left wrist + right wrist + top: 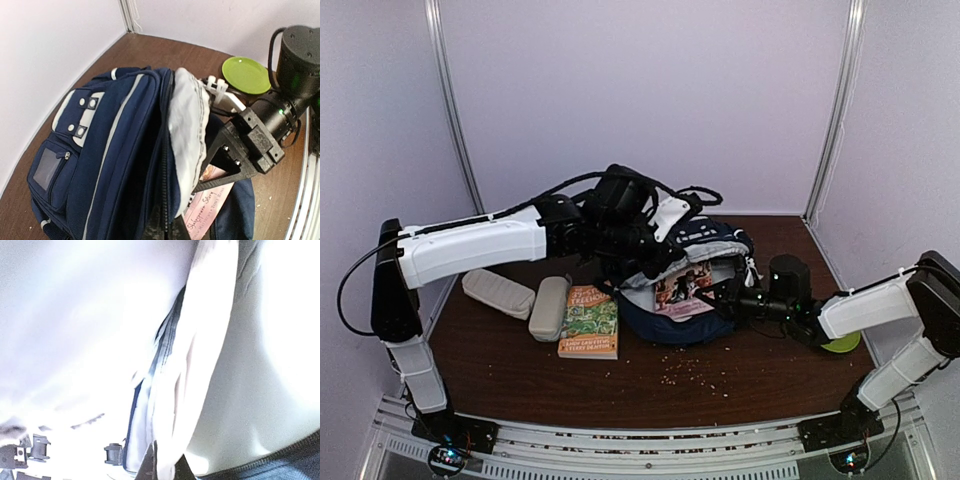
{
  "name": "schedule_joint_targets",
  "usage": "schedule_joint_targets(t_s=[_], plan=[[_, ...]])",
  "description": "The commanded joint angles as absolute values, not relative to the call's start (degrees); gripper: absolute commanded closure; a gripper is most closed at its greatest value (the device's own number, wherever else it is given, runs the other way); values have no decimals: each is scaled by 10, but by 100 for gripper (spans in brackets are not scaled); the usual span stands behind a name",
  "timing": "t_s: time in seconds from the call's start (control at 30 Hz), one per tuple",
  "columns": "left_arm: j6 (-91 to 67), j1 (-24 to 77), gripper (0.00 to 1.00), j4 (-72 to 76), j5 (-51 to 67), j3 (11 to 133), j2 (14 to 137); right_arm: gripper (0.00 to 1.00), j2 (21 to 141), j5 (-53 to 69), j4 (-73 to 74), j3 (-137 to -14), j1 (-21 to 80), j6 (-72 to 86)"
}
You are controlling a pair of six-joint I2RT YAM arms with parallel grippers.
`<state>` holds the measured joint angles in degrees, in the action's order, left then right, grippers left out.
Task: Pack the student bag
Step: Adjust the book in the student bag.
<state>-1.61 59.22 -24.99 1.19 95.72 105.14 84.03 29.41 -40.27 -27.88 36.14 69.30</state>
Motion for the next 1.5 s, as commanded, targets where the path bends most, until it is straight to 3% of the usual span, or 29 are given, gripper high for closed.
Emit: schedule_joint_targets(t_s=[0.0, 0.37, 0.87, 1.3, 1.47], plan=[[-55, 592, 100, -167, 19, 970, 1015, 100, 829, 228, -473, -292, 359, 718], [-100, 599, 100, -139, 70, 999, 1044, 100, 899, 121, -589, -278, 363, 829], [-143, 610, 100, -106, 131, 991, 1049, 100, 1075, -22, -754, -330, 382, 822], [-193, 610, 100, -67, 172, 983, 1063, 100, 1153, -107, -712, -392, 397, 809], [-220, 611, 100, -41, 197, 986, 1081, 100, 1189, -56, -625, -468, 405, 835]])
